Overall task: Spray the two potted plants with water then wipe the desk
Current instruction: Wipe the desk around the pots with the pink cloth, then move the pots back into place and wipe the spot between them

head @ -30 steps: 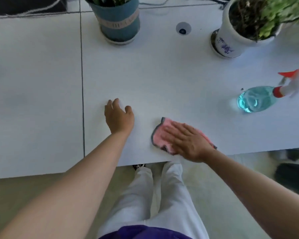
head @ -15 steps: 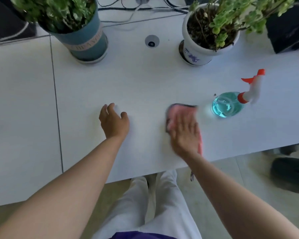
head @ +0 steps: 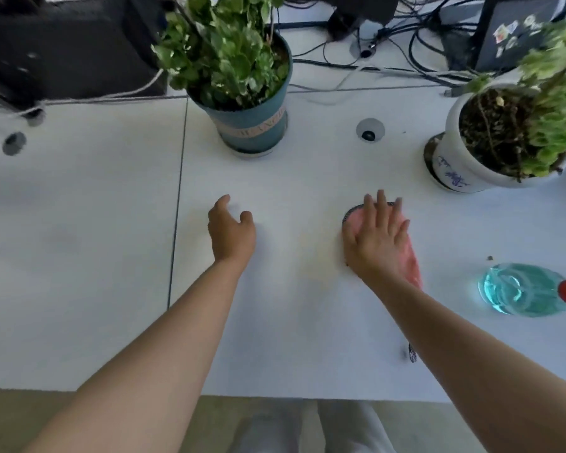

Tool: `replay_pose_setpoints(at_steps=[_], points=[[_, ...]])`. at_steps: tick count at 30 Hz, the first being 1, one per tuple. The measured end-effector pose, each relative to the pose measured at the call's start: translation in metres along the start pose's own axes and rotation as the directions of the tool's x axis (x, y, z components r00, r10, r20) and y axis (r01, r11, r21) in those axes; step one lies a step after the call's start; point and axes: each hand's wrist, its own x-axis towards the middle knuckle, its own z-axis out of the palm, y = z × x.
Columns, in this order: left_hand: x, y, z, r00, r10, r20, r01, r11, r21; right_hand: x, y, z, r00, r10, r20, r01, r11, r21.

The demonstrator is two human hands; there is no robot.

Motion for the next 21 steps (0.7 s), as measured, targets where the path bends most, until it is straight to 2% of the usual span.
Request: replay_pose_setpoints(at_steps=[1,3,4,6,8,10,11,13,16,21], points=[[0.009,0.009,-0.002,1.0,0.01,0.019,-0.009,0.999,-0.051,0.01,-0.017,-0.009,0.998,-0.056,-0.032,0.059,0.993,0.1],[0.035,0.029,-0.013,0.998,0.038,0.052,-0.029,0.987,-0.16,0.039,-0.068,-0.019,0.983,-0.186,-0.011,0.177,0.918,0.355],[0.046,0.041,-0.018,0.997,0.04,0.065,-0.023,0.97,-0.242,0.053,-0.093,-0.026,0.982,-0.186,0.029,0.146,0.851,0.505],[0.073,0.067,-0.03,0.997,-0.026,0.074,0.056,0.897,-0.438,0.088,-0.141,-0.043,0.988,-0.069,0.137,-0.06,0.652,0.756],[0.094,0.089,-0.042,0.985,-0.123,0.119,0.169,0.796,-0.581,0.12,-0.175,-0.06,0.97,-0.008,0.241,-0.214,0.431,0.876],[0.107,0.101,-0.049,0.976,-0.095,0.195,0.197,0.763,-0.615,0.14,-0.193,-0.07,0.965,-0.055,0.255,-0.23,0.281,0.932],[0.111,0.103,-0.052,0.97,-0.065,0.236,0.201,0.761,-0.616,0.144,-0.197,-0.072,0.965,-0.072,0.251,-0.227,0.245,0.943],[0.112,0.105,-0.054,0.958,-0.027,0.284,0.208,0.747,-0.631,0.147,-0.199,-0.07,0.968,-0.059,0.242,-0.224,0.222,0.949],[0.105,0.097,-0.058,0.958,-0.017,0.286,0.214,0.706,-0.675,0.133,-0.197,-0.06,0.973,-0.05,0.227,-0.212,0.215,0.953],[0.073,0.058,-0.069,0.958,-0.094,0.27,0.273,0.582,-0.766,0.076,-0.18,-0.033,0.971,-0.017,0.24,-0.235,0.14,0.962]])
